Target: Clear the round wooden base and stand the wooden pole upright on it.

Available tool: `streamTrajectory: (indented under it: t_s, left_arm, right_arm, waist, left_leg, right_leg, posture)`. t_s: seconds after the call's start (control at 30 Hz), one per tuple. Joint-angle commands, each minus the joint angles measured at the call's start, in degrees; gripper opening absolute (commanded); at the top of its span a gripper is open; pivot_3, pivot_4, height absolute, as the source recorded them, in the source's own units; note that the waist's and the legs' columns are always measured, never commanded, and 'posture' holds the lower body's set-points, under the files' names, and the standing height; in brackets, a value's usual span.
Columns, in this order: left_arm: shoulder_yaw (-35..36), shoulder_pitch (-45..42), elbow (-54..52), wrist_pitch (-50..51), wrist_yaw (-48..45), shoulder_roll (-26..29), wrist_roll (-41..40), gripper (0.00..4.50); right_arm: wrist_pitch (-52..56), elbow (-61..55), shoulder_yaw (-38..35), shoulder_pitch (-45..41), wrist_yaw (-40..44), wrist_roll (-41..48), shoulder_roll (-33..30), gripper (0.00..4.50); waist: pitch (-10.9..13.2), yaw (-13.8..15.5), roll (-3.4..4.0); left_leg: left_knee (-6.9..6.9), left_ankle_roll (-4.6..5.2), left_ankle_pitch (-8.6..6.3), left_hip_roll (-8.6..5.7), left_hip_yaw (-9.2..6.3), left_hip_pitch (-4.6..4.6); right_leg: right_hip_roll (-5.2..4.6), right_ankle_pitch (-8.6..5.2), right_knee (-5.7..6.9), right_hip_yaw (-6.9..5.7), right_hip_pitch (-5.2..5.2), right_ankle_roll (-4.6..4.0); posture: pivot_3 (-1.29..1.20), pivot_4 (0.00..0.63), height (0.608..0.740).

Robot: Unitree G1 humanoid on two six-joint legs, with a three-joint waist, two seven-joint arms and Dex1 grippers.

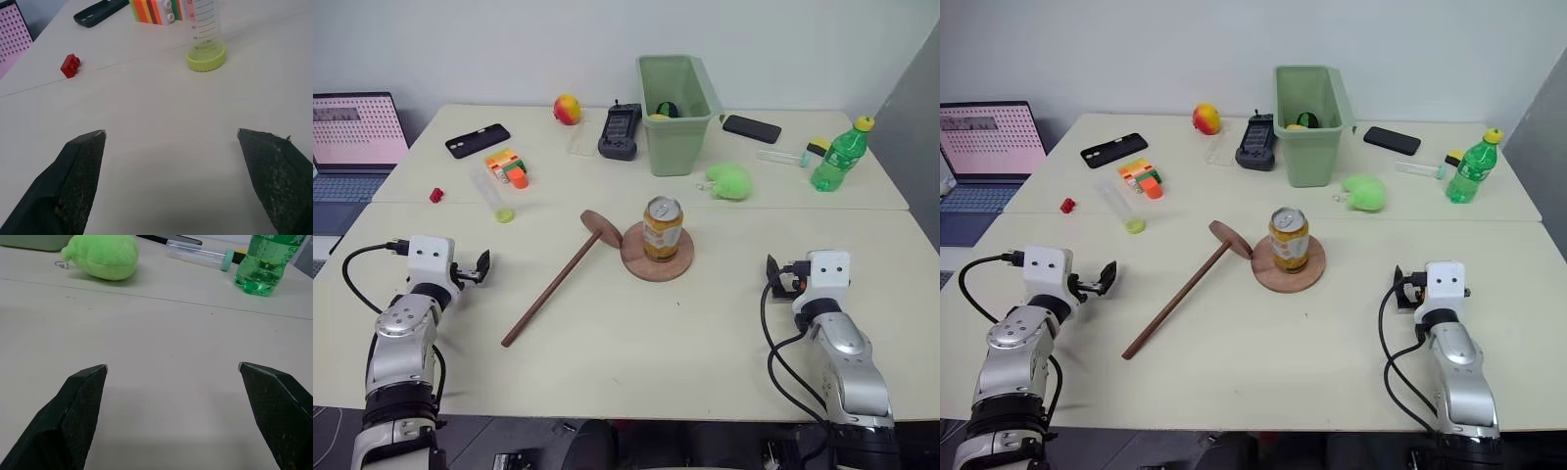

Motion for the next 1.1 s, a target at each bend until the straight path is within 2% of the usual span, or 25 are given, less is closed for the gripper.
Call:
streamTrajectory:
  t_s: [0.03,0.23,0.33,0.5,0.67,0.87,1.1]
  left_arm:
    - [1.19,-0.33,-2.47,0.37,-0.59,1.3,-1.07,4.46]
    - [1.32,0.39,-5.34,2.76,-4.07,1.91,-3.45,4.46]
    - [1.62,0.83,-10.04,6.54,-11.28,4.05,-8.1,4.46]
    - [-0.05,1.44,-23.62,17.85,-26.66,12.04,-18.06,4.46]
    - [-3.26,-1.16,-34.85,27.92,-33.73,17.18,-25.42,4.46]
    - [-7.75,-7.14,-42.68,33.21,-36.46,17.77,-29.46,4.46]
    - [-9.18,-10.83,-44.32,36.18,-36.6,16.47,-32.21,4.46]
  right_arm:
    - [-0.41,-2.39,-0.77,-0.98,-0.1,0.33,-0.49,4.5]
    - [0.01,-2.76,-0.69,-1.63,2.02,1.17,-1.83,4.5]
    - [2.05,-4.03,-0.67,-2.9,6.87,4.27,-4.33,4.5]
    - [12.75,-9.54,0.63,-7.56,22.3,19.53,-10.37,4.5]
    - [21.47,-10.08,3.86,-15.56,29.62,28.8,-12.74,4.5]
    - [22.27,-5.35,8.96,-23.13,30.32,28.49,-9.74,4.5]
    - [17.67,0.74,13.43,-26.33,29.74,23.49,-6.41,4.5]
  waist:
    - [0.0,0.0,0.0]
    - [0.0,-0.01,0.0]
    - [0.0,-0.06,0.0]
    - [0.02,-0.21,0.01]
    - [0.02,-0.24,0.01]
    - [0.05,-0.33,0.01]
    - [0.06,-0.63,0.02]
  left_leg:
    - [0.0,0.0,0.0,0.0,0.0,0.0]
    - [0.0,0.0,0.0,0.0,0.0,-0.01]
    - [0.01,0.0,0.0,0.0,0.0,-0.01]
    - [0.0,0.0,0.0,0.06,-0.03,-0.02]
    - [0.02,0.02,-0.01,0.03,-0.05,-0.01]
    - [0.04,0.03,0.0,0.01,-0.11,-0.05]
    - [0.04,0.03,0.0,0.0,-0.06,-0.06]
  right_leg:
    - [0.0,0.0,0.0,0.0,0.0,0.0]
    - [0.0,0.0,0.0,-0.01,0.0,0.0]
    - [0.01,0.0,0.0,0.0,0.0,0.0]
    - [0.05,0.0,-0.02,-0.02,0.0,0.0]
    - [0.06,0.0,-0.04,-0.03,0.07,-0.01]
    - [0.12,-0.01,-0.06,-0.09,0.05,-0.01]
    - [0.13,-0.01,-0.04,-0.05,0.0,-0.01]
  posture:
    - [0.0,0.15,0.74]
    - [0.0,0.15,0.74]
    - [0.0,0.15,0.74]
    - [0.0,0.15,0.74]
    - [0.0,0.15,0.74]
    - [0.0,0.15,0.74]
    - [0.0,0.15,0.74]
